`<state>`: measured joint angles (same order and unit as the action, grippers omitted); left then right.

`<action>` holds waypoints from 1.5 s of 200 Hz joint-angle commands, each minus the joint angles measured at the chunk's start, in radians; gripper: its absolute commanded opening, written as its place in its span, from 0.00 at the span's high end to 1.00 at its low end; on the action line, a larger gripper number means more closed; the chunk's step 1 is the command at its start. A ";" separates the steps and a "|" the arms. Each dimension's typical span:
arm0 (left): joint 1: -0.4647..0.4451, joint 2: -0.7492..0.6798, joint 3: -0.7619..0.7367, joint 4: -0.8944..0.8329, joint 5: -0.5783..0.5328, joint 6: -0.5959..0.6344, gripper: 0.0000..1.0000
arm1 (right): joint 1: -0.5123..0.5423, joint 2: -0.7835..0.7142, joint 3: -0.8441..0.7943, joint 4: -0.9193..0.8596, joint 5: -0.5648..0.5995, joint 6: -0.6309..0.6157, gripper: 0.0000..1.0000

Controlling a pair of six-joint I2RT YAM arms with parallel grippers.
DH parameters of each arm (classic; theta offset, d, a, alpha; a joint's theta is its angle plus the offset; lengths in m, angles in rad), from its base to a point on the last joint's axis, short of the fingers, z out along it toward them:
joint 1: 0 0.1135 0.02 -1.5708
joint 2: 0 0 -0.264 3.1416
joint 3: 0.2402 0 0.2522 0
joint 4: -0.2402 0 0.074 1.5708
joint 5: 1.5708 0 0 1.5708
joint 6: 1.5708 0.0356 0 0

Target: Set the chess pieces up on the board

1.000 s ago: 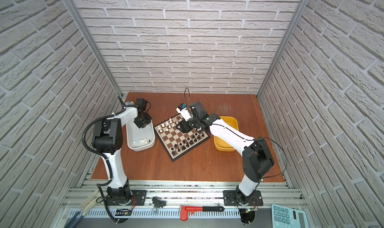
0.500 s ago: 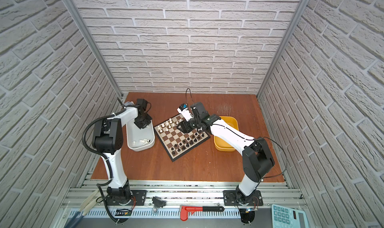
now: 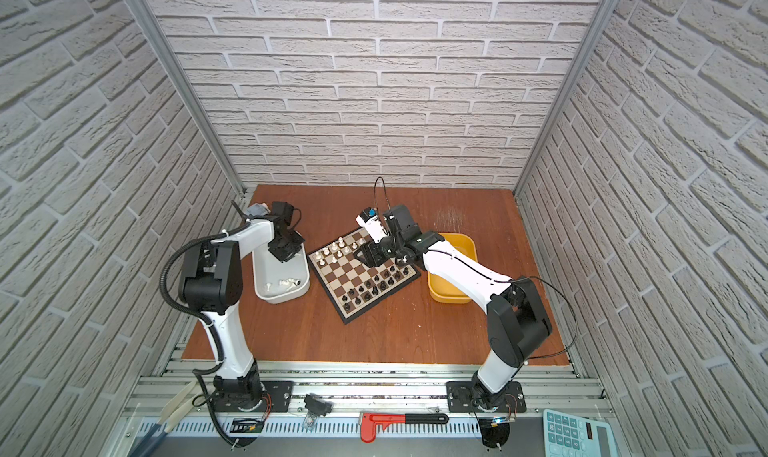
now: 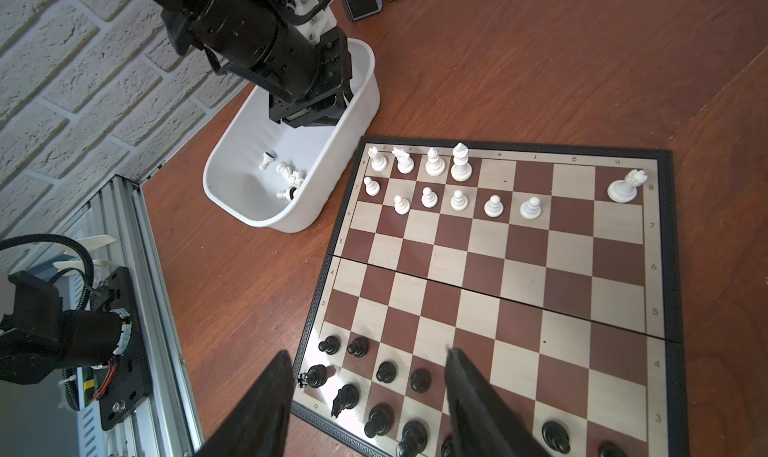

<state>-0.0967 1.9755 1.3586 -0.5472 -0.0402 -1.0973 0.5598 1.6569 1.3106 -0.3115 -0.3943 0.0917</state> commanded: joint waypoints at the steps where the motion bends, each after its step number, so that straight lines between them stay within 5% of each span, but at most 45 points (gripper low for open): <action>1: 0.000 -0.086 -0.070 0.043 0.031 -0.030 0.87 | -0.005 -0.045 -0.012 0.083 -0.043 0.026 0.40; 91: 0.031 -0.513 -0.357 0.161 0.107 -0.058 0.91 | -0.001 0.043 -0.022 0.338 -0.305 0.221 0.40; 150: -0.080 -0.774 -0.463 0.249 0.148 -0.127 0.92 | 0.037 0.246 0.088 0.613 -0.460 0.474 0.40; 212: -0.165 -0.805 -0.452 0.269 0.152 -0.164 0.93 | 0.068 0.413 0.227 0.678 -0.458 0.590 0.41; 300: -0.173 -0.807 -0.463 0.301 0.171 -0.183 0.93 | 0.078 0.445 0.227 0.711 -0.460 0.639 0.53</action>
<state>-0.2642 1.1774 0.9039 -0.2955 0.1242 -1.2713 0.6277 2.0842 1.5150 0.3477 -0.8429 0.7101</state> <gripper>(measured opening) 0.162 0.486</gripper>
